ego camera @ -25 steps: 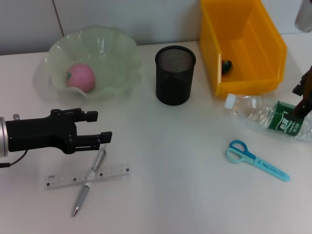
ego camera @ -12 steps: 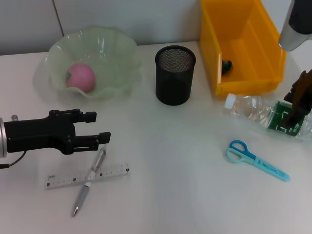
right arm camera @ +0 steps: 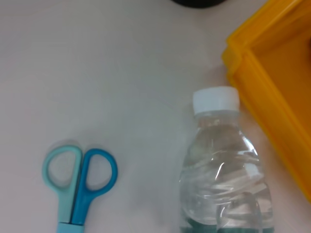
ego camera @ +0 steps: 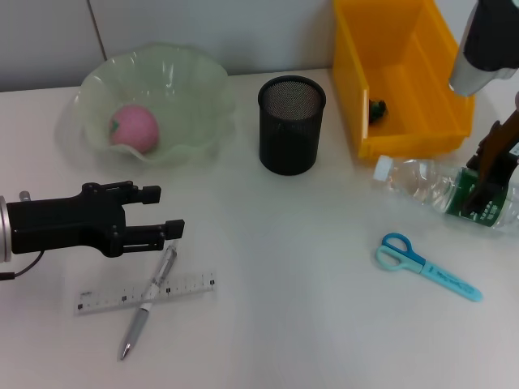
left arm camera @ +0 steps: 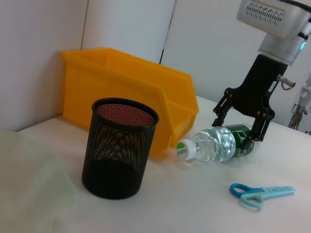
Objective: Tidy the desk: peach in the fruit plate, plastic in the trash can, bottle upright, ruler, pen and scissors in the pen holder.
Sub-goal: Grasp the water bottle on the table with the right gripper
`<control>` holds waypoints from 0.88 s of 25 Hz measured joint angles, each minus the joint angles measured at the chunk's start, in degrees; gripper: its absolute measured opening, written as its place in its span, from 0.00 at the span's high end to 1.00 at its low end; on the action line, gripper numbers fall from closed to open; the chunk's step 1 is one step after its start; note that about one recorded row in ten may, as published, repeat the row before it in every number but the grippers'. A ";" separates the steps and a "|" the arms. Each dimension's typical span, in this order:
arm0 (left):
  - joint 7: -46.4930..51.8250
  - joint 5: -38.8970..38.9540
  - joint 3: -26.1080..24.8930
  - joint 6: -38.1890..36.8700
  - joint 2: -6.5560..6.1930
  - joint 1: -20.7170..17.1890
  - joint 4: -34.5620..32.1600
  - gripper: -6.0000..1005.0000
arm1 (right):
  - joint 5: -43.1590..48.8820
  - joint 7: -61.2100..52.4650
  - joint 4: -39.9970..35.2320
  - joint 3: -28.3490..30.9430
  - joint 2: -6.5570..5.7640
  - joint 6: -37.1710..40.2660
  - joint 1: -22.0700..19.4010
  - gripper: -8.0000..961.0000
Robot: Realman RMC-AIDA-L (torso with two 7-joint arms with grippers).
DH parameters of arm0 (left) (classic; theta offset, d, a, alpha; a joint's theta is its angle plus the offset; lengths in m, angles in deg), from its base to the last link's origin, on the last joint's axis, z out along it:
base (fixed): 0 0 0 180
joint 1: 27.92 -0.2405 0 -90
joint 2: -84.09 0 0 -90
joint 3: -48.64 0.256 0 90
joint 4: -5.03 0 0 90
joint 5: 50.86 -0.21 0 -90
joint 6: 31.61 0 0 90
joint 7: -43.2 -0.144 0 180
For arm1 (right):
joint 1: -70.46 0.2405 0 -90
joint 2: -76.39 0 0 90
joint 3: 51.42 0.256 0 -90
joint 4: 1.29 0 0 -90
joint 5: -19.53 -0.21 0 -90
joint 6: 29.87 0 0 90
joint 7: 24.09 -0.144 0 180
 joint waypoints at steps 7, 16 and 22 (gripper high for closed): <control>0.00 -0.05 0.00 -0.07 0.00 0.00 0.00 0.22 | 0.17 -0.13 1.87 -0.01 0.31 -1.56 0.23 0.14; 0.00 -0.12 0.00 -0.16 -0.05 0.00 -0.01 0.22 | 0.19 -0.38 2.94 0.10 0.72 -3.14 0.01 0.14; 0.00 -0.16 0.00 -0.32 -0.17 0.04 -0.07 0.22 | 0.20 -0.42 4.58 0.20 0.80 -4.59 -0.07 0.14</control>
